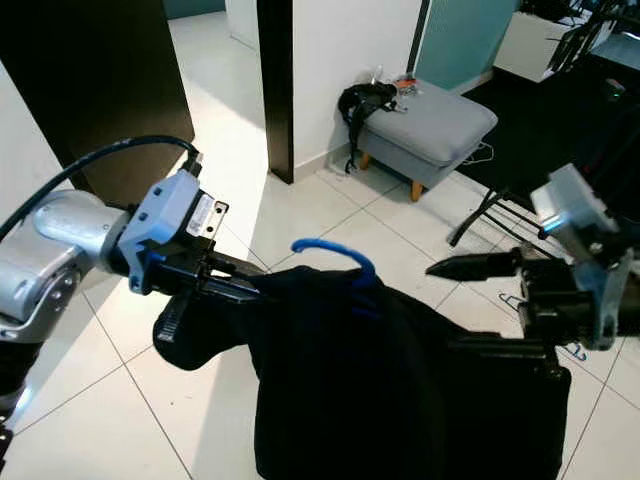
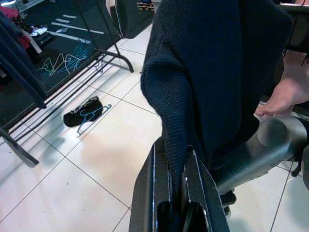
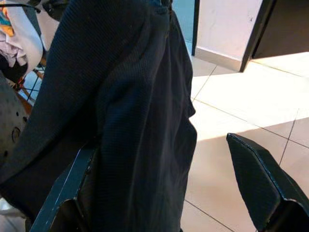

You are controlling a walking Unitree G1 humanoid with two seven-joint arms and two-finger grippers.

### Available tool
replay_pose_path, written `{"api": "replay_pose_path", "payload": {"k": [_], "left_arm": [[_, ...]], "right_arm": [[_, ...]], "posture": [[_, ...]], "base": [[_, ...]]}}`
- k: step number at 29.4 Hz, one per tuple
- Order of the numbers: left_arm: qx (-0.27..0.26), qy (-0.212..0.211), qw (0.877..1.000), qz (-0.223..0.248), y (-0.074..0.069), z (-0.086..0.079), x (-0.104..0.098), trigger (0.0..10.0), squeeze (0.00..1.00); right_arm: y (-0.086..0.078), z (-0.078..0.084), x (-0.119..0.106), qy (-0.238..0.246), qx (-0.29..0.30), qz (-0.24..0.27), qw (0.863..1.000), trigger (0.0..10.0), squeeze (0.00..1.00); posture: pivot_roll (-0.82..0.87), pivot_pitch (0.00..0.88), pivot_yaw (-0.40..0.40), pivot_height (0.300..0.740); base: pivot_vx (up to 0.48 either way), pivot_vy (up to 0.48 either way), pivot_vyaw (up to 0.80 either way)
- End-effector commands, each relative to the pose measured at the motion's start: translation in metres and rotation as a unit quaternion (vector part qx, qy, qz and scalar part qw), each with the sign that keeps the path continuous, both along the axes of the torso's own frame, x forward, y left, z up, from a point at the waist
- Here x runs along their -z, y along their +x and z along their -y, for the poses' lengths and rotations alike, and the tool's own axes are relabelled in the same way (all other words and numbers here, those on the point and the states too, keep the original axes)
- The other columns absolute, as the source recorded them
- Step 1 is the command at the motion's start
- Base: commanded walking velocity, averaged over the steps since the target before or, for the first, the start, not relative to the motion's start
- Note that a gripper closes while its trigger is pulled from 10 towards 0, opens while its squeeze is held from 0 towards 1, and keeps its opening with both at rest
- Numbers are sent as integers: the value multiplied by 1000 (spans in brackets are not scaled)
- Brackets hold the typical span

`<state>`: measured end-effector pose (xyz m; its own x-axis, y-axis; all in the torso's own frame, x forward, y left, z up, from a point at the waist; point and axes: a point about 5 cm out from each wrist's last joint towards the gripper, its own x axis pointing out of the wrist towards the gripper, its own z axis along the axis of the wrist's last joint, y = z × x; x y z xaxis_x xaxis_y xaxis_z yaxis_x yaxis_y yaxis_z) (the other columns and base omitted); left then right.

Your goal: Hang hanger

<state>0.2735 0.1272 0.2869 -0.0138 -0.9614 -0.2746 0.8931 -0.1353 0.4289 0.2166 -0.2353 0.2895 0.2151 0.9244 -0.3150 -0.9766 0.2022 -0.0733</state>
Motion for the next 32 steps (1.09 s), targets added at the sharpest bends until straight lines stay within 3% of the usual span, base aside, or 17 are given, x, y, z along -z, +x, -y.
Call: {"api": "replay_pose_path", "payload": {"k": [1, 8, 10, 11, 12, 13, 27, 32], "left_arm": [[22, -25, 999, 20, -5, 7, -12, 10000, 0], [14, -40, 999, 29, -1, 13, -16, 10000, 0], [10, -50, 998, 34, 0, 14, -19, 10000, 0], [9, -54, 998, 36, 0, 15, -21, 10000, 0], [9, -54, 998, 36, 0, 15, -21, 10000, 0], [10, -61, 997, 38, -1, 16, -22, 10000, 0], [25, -85, 995, 33, -4, 22, -26, 10000, 0], [38, -88, 995, 11, -5, 24, -25, 10000, 0]], "right_arm": [[-1, -3, 5, -22, -13, -5, 1000, 10000, 0], [0, -10, 9, -22, -37, -15, 999, 10000, 0], [-2, -12, 15, -45, -45, -27, 998, 10000, 0], [-2, -12, 17, -54, -44, -30, 997, 3922, 0], [-2, -12, 17, -54, -44, -30, 997, 3922, 0], [1, -11, 21, -69, -34, -32, 997, 0, 0], [9, -8, 29, -107, -8, -19, 994, 0, 0], [14, -8, 29, -103, 3, -5, 995, 0, 0]], "posture": [[58, 122, -85, 740], [57, 120, -86, 740], [57, 120, -86, 740], [56, 121, -87, 740], [56, 121, -87, 740], [56, 121, -88, 740], [56, 119, -88, 740], [57, 115, -87, 740]], "base": [[0, 0, 0], [0, 0, 0], [0, 0, 0], [0, 0, 0], [0, 0, 0], [0, 0, 0], [0, 0, 0], [0, 0, 0]]}}
